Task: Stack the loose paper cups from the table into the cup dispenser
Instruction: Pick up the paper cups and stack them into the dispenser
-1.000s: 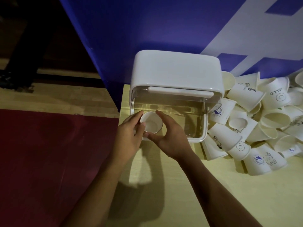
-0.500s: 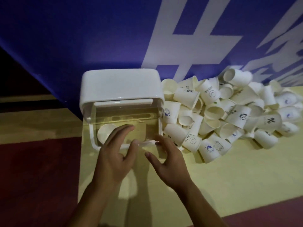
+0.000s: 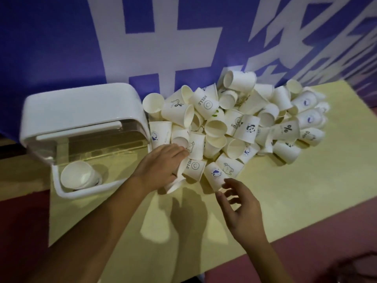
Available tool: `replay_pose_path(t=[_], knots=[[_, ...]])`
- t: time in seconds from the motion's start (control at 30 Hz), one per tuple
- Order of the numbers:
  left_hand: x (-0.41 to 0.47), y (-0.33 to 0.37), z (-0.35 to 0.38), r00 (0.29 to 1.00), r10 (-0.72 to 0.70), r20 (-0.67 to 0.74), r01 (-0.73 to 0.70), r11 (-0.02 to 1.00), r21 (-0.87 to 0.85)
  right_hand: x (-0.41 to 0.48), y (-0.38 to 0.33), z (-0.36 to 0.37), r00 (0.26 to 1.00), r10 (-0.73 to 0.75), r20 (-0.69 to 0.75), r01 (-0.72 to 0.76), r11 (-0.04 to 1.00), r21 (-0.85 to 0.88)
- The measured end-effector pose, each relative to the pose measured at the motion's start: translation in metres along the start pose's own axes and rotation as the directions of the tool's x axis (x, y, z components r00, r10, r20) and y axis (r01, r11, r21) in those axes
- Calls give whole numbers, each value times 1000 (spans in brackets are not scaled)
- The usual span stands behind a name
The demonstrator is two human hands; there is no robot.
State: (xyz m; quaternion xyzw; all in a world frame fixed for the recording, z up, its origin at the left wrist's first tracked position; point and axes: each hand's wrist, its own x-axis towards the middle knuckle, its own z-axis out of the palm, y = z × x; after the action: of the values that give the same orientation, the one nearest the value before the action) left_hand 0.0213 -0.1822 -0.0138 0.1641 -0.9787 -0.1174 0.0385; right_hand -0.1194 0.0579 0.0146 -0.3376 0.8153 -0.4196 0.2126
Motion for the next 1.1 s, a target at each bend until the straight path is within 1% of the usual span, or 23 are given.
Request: replay_pose_path(t=[0.07,0.13,0.2,0.27,0.33,0.4,0.43,0.5,0.57,0.6,0.7,0.77,0.83,0.93,1.0,1.1], knots=[[4,0,4,999,2,-51,-2,1000,-3,3,9,-8,1000,21,0,-21,1000,-10],[3,-1,8,997,-22,-77,18,999,-41,7,17,-15,1000,30,-1,-30,999,-23],[-1,2,6,993,-75,-89,62,989,-136,15,19,-21,1000,23,-6,-23,999,-40],[-7,11,-2,976,-181,-122,140,948,-284,27,15,-27,1000,12,-9,-13,999,-52],[-14,26,-15,920,-342,-191,227,862,-454,45,9,-32,1000,-9,-19,8,999,-46],[-20,42,-29,833,-493,-249,270,756,-596,69,-1,-36,998,-56,-29,54,997,-54],[-23,48,-35,796,-553,-248,287,705,-649,83,-8,-37,996,-85,-26,83,994,-70],[-26,59,-41,733,-636,-241,278,603,-747,115,-23,-35,991,-131,-2,130,985,-114],[-29,66,-42,685,-687,-242,229,519,-824,147,-41,-27,988,-149,42,154,974,-167],[-30,69,-43,669,-703,-242,211,491,-845,161,-50,-22,986,-155,61,164,968,-190],[-32,75,-42,641,-730,-238,192,453,-871,190,-69,4,975,-195,107,215,950,-224],[-34,75,-41,630,-744,-224,201,434,-878,197,-77,26,945,-283,163,317,915,-248],[-37,74,-39,617,-754,-223,201,426,-882,199,-80,50,910,-359,209,411,850,-330],[-40,76,-39,605,-764,-224,190,412,-891,202,-81,75,910,-324,259,413,768,-490],[-43,75,-40,600,-771,-212,187,393,-901,202,-80,85,913,-337,229,407,724,-556],[-47,72,-41,597,-774,-211,193,394,-898,202,-75,94,921,-358,152,376,723,-579]])
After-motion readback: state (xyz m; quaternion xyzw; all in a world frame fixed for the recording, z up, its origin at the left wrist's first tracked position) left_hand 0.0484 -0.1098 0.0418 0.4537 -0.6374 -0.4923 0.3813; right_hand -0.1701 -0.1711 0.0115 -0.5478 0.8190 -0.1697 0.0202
